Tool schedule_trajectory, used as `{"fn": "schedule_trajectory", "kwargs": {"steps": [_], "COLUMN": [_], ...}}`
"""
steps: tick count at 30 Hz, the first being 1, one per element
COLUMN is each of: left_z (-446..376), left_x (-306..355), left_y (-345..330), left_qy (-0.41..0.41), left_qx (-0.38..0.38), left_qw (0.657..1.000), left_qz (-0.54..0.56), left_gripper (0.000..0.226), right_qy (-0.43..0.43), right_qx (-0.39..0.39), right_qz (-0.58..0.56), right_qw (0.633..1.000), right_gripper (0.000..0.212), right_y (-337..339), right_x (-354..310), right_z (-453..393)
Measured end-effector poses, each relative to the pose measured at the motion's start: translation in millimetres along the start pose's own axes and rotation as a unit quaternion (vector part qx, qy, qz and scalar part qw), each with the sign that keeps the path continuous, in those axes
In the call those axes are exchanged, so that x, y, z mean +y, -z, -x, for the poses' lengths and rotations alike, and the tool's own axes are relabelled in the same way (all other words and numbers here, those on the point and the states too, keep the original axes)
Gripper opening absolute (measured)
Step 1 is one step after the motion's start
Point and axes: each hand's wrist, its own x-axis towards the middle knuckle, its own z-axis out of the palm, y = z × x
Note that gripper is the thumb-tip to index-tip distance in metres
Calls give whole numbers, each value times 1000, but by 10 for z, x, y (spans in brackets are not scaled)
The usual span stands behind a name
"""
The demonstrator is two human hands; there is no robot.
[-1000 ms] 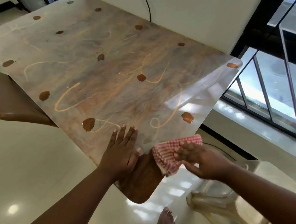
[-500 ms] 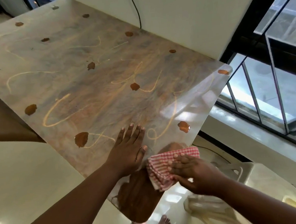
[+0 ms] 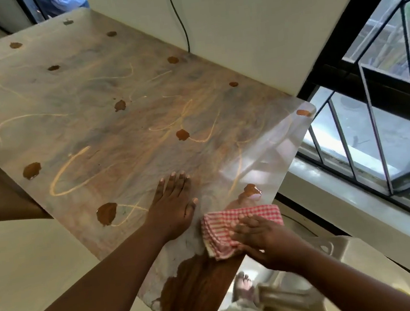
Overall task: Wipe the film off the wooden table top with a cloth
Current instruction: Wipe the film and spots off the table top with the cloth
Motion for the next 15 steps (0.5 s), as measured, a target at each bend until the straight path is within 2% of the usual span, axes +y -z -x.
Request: {"fn": "schedule_trajectory", "kwargs": {"steps": [6,11,15], "left_z": [-171,-327,-470], "left_x": [35,226,384], "left_y": [-25,-104,-103], "left_qy": [53,98,108], "left_qx": [8,19,24], "left_qw": [999,995,994], "left_qz": [8,26,20], "left_gripper": [63,71,71], "right_qy": [-31,35,119], "right_qx": [26,5,-11], "right_qz": [10,-20,-55], "right_qw": [999,999,991], "right_gripper": [33,41,33], "right_y": [464,259,353], "right_x": [740,732,1035], "right_z": [-306,-438,-76]}}
